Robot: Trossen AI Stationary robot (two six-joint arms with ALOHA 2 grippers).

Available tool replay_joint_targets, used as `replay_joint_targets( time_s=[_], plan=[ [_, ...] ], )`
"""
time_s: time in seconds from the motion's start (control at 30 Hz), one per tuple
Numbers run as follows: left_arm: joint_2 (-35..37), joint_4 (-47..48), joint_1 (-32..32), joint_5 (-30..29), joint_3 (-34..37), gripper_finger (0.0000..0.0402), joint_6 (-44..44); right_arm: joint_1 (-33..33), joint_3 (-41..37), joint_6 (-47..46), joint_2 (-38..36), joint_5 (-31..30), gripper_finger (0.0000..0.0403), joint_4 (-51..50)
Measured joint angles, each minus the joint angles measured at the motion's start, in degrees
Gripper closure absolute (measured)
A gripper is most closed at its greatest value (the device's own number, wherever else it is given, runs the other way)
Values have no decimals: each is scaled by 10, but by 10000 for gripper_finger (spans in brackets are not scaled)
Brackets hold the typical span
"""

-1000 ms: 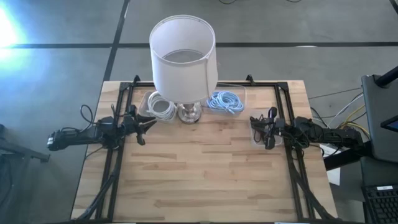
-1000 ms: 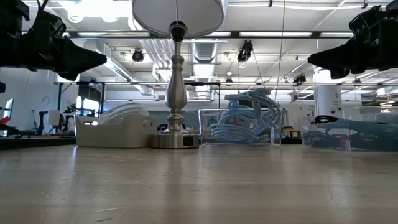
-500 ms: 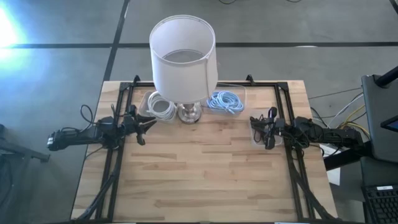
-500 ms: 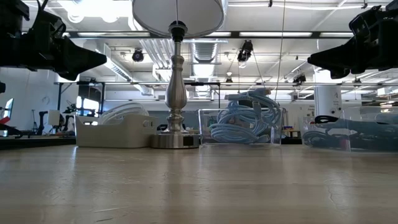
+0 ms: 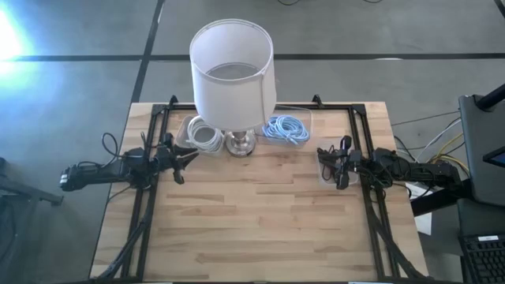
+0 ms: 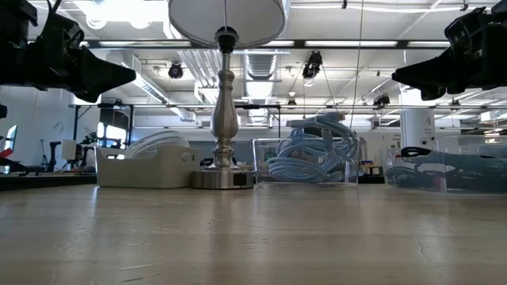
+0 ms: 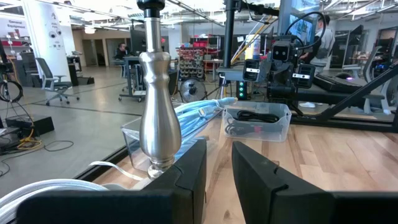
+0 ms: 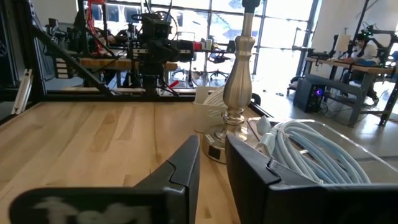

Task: Pick & Place USB Port
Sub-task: Return to Home Position

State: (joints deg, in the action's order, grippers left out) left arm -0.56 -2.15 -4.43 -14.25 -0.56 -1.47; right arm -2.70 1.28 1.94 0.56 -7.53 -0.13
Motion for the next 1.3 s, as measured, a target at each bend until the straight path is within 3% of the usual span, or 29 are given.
replay_joint_targets(
  time_s=[0.8, 1.3],
  plan=[
    [0, 0, 0, 0, 0, 321, 0, 0, 0, 1, 0, 0, 312, 0],
    [0, 0, 0, 0, 0, 321, 0, 0, 0, 0, 0, 0, 335, 0]
  ],
)
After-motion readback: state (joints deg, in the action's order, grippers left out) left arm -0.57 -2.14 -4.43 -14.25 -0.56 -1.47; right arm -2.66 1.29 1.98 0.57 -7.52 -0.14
